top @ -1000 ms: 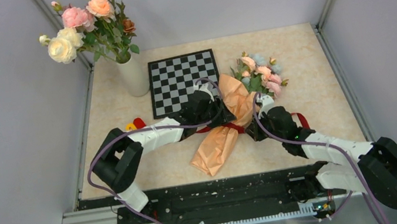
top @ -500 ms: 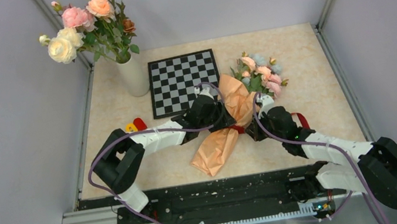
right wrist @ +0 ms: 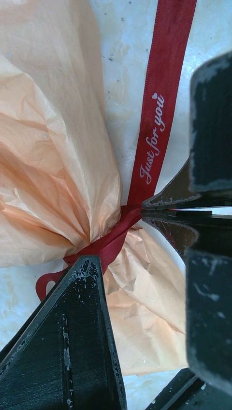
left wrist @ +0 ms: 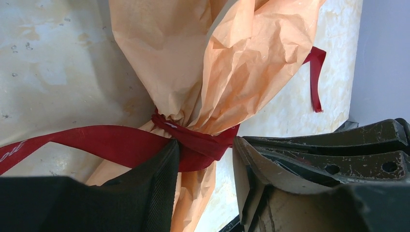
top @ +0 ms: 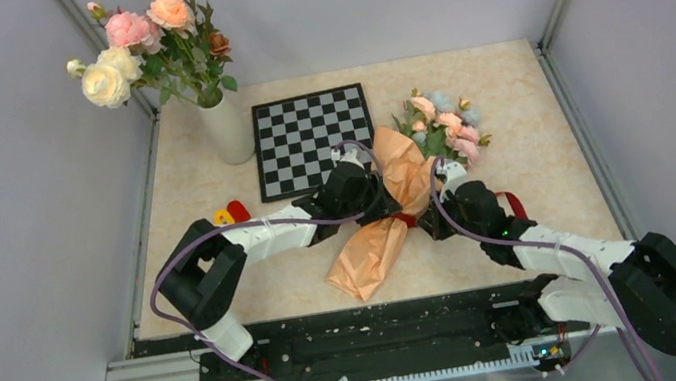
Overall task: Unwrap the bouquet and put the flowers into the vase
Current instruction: Untie the ribbon from the wrapping paper.
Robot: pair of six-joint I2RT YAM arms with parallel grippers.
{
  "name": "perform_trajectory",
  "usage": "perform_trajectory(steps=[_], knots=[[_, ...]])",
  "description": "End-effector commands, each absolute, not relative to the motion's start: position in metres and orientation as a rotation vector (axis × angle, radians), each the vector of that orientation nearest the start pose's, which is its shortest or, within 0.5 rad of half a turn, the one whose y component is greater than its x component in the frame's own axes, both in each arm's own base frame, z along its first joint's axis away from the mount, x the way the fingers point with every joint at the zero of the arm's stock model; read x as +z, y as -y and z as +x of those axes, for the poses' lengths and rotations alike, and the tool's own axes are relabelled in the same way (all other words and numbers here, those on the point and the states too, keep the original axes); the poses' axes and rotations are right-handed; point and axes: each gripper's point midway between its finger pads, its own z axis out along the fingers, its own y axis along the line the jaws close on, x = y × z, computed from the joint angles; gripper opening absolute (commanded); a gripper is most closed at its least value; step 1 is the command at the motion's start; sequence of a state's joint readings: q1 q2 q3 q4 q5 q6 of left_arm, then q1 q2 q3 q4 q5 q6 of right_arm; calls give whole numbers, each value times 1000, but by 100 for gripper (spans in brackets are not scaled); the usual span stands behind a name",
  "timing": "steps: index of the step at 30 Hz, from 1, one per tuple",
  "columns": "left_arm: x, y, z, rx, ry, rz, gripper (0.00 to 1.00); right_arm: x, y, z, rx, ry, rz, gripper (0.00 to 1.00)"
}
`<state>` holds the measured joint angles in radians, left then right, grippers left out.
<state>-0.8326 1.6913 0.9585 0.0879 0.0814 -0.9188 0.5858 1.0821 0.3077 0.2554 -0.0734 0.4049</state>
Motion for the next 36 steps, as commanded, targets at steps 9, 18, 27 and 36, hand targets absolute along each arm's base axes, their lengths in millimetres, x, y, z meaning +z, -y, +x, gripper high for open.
perform_trajectory(steps=[9, 18, 27, 36], knots=[[93, 378, 273, -1029, -2405, -53, 39, 71, -198, 251, 681, -2099, -229, 0], [93, 375, 277, -1007, -2394, -61, 21, 72, -195, 250, 664, -2101, -222, 0], [100, 369, 284, -993, -2354, -68, 20, 69, -186, 248, 622, -2121, -193, 0], [106, 369, 290, -1020, -2321, -84, 23, 63, -181, 244, 597, -2157, -181, 0]])
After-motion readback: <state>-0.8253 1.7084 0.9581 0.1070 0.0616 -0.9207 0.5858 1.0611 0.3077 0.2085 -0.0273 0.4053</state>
